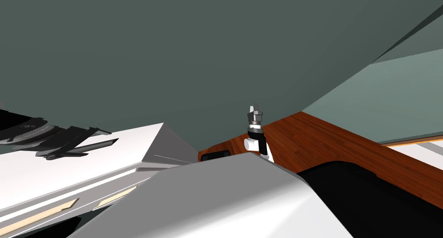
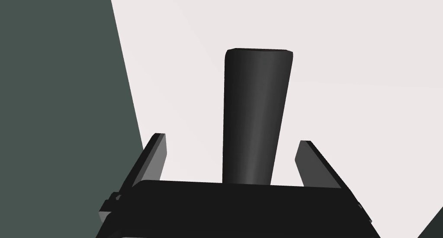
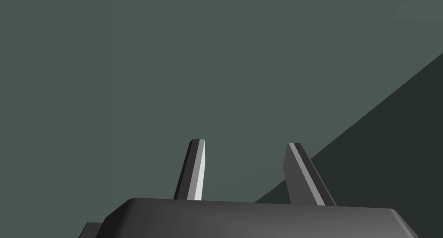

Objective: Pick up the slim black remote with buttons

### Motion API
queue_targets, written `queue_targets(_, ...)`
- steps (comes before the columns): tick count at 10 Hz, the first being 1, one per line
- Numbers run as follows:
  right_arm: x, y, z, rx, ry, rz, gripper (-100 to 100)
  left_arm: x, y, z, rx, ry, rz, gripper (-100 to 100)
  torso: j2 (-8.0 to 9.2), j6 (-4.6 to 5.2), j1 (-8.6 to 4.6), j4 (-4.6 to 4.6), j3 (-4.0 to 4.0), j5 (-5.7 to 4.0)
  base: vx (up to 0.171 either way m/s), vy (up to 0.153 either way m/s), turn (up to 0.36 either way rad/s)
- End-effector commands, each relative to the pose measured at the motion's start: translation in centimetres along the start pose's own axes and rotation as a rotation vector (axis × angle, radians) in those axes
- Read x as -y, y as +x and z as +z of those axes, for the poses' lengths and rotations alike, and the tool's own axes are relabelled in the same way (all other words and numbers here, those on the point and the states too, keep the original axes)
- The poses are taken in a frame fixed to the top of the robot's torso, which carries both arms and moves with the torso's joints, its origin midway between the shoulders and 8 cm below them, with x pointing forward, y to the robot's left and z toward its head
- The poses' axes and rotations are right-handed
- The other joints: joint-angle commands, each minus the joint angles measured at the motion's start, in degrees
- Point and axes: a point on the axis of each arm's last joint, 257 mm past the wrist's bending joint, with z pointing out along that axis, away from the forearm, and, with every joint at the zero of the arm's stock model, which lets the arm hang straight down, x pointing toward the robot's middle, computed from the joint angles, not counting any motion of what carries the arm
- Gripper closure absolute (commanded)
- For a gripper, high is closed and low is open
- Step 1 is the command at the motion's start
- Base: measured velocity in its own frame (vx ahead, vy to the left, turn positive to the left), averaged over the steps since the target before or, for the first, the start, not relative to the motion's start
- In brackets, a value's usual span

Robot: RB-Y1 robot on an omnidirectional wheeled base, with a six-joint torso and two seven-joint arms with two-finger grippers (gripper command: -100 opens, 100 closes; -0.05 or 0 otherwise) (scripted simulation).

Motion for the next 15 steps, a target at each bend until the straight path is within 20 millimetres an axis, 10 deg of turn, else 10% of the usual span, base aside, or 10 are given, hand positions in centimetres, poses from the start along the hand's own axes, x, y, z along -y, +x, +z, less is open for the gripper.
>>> queue_targets(1, 0.0, 0.0, 0.0, 0.0, 0.0, 0.0, 0, 0.2, -0.4, -1.1, 0.002, 0.039, -0.014, -100, 0.0, 0.0, 0.0, 0.0, 0.0, 0.0, -0.008, 0.005, -0.134)
queue_targets(15, 0.0, 0.0, 0.0, 0.0, 0.0, 0.0, 0, -5.9, -2.7, 0.3, 0.02, -0.033, -0.089, -100, 0.21, -0.2, 0.23, -0.05, 0.08, 0.29, -0.005, 0.005, -0.055)
